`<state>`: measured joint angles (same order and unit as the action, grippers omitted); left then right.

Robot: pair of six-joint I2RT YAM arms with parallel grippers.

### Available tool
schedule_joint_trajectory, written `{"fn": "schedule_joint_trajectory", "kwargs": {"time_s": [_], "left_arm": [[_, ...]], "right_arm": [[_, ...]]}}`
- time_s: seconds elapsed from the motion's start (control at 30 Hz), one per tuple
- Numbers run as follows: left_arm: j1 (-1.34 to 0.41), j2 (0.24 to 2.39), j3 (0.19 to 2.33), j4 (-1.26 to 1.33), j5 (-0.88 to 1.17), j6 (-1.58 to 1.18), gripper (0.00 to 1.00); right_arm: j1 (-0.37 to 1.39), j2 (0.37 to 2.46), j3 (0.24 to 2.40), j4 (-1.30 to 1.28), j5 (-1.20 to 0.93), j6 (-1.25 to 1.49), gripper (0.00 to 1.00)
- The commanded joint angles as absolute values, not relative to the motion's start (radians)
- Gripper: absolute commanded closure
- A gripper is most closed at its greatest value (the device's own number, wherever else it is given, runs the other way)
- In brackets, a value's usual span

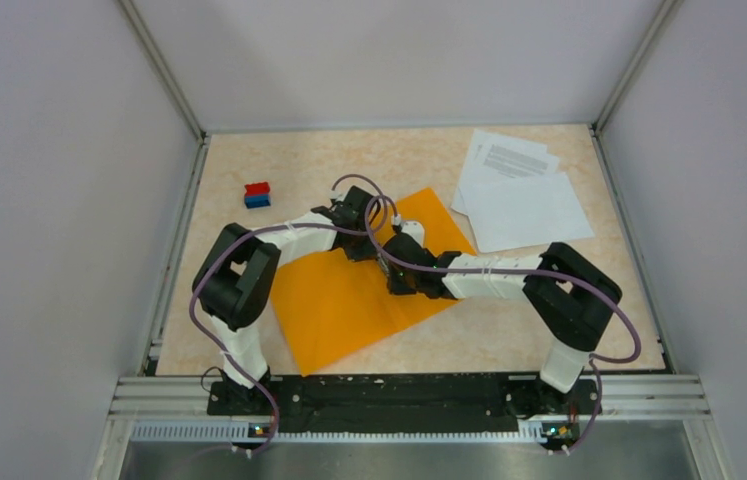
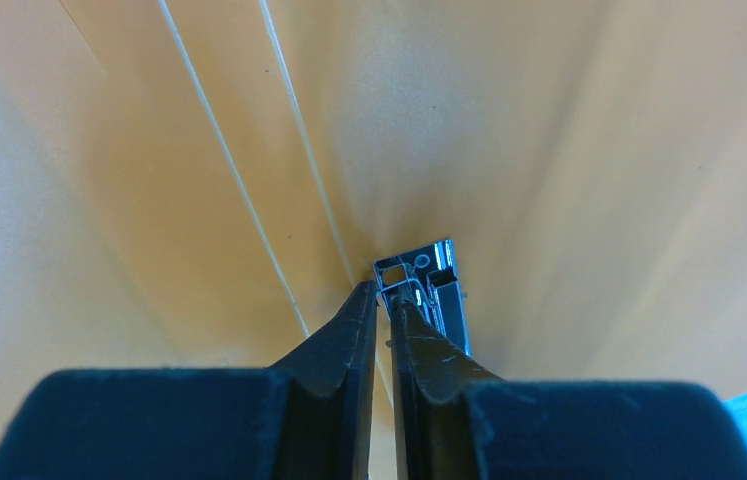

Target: Put the files into the folder

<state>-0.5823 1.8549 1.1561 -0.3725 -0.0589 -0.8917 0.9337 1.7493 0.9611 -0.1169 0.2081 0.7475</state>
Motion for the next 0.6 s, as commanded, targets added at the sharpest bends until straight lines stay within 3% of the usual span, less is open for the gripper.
{"fn": "schedule_joint_trajectory", "kwargs": {"time_s": [0.0,0.57], "left_arm": [[-0.582,1.931,1.133,-0.439,-0.095,-0.869,0.86],[-0.58,1.939,1.146,-0.448,-0.094,-0.855,0.9]], "right_arm": [[0.932,1.645,0.949,-0.093,0.267,0.751,0.82],[0.919,1.754,1.02,-0.133,0.303,0.712,0.82]]}}
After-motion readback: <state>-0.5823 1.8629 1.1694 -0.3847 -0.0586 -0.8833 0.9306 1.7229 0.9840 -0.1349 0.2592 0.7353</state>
